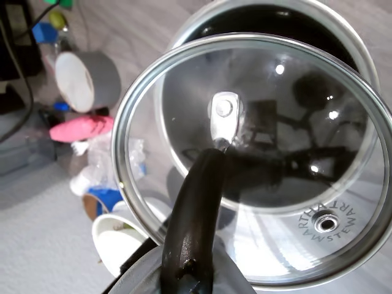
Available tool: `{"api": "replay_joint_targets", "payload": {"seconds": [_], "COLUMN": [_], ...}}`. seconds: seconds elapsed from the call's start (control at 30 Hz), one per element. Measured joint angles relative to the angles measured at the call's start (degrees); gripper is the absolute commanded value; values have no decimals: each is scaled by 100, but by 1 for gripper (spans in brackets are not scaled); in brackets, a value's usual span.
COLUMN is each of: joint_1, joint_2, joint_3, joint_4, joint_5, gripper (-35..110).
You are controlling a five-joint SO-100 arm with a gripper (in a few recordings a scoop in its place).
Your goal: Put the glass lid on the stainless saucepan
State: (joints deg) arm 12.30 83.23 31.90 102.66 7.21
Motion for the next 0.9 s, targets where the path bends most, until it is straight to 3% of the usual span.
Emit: {"api": "replay_joint_targets", "payload": {"seconds": [0.9], "joint_1": [369], "joint_2": [-1020], "joint_3": [0], "joint_4": [-53], "joint_5": [-53], "gripper": [0]}}
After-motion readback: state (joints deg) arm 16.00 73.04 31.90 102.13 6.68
